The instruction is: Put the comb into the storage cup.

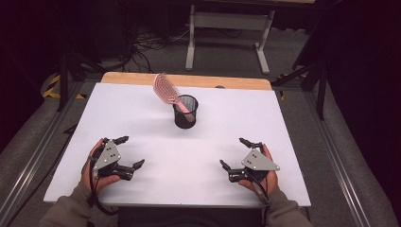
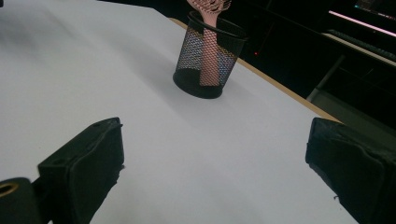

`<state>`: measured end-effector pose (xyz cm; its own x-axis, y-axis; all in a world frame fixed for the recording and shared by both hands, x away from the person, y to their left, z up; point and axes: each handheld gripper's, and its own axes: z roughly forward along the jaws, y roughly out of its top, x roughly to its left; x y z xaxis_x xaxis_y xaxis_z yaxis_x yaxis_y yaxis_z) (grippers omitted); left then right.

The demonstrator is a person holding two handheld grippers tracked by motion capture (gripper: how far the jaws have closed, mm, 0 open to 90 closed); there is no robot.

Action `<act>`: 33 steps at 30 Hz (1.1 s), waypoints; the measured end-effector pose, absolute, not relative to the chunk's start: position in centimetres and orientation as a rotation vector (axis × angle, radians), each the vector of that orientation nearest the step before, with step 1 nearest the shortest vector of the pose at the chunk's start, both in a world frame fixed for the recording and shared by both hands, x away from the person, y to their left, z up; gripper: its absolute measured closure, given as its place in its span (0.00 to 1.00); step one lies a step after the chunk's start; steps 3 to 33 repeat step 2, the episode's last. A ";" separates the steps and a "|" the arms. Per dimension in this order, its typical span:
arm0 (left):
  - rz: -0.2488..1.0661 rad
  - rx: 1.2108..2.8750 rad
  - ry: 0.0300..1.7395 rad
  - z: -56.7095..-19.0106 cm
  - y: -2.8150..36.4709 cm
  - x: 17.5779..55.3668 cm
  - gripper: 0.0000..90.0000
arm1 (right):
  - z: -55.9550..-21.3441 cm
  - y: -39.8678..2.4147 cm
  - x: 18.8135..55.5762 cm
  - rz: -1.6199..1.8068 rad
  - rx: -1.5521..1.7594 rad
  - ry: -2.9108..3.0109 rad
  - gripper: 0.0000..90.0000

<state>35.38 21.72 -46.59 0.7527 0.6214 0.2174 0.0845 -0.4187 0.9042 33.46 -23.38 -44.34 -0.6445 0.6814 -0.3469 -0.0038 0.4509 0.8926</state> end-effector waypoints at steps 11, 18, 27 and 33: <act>0.661 1.931 0.547 -46.6 21.8 35.5 0.05 | -44.4 -23.3 33.5 1.228 0.567 1.999 0.06; 0.661 1.931 0.547 -46.6 21.8 35.5 0.05 | -44.4 -23.3 33.5 1.228 0.567 1.999 0.06; 0.661 1.931 0.547 -46.6 21.8 35.5 0.05 | -44.4 -23.3 33.5 1.228 0.567 1.999 0.06; 0.661 1.931 0.547 -46.6 21.8 35.5 0.05 | -44.4 -23.3 33.5 1.228 0.567 1.999 0.06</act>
